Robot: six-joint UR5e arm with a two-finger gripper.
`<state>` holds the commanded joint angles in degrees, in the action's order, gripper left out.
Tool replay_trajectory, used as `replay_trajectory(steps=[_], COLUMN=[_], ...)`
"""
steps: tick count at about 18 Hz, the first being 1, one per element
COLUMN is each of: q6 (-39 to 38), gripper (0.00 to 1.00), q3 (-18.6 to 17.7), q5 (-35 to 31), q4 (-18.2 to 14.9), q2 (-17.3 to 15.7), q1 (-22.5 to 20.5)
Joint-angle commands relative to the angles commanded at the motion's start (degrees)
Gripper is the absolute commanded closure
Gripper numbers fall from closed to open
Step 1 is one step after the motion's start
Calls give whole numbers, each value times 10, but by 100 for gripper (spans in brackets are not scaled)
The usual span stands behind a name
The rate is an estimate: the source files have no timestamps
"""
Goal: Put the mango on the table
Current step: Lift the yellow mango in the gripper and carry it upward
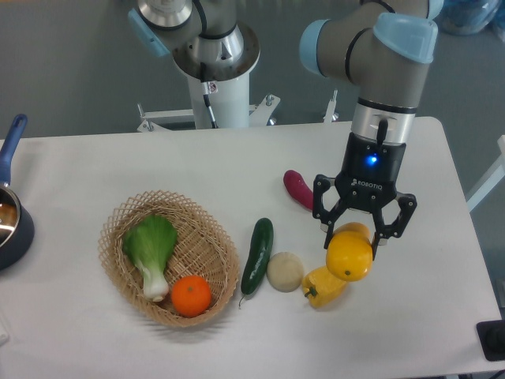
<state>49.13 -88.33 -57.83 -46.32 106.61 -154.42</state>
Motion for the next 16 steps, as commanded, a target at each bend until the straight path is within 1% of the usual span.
replay_trajectory(steps=[2, 4, 11, 12, 15, 16], q6=[10, 7, 26, 36, 95, 119], gripper=[66, 66, 66, 66, 66, 66], q3=[-6, 3, -6, -7, -32, -40], q5=[0, 0, -2, -3, -8, -9], q4=[1, 0, 0, 0, 0, -1], q2=[0, 0, -4, -4, -4, -4], q1=[2, -1, -11, -11, -12, -19])
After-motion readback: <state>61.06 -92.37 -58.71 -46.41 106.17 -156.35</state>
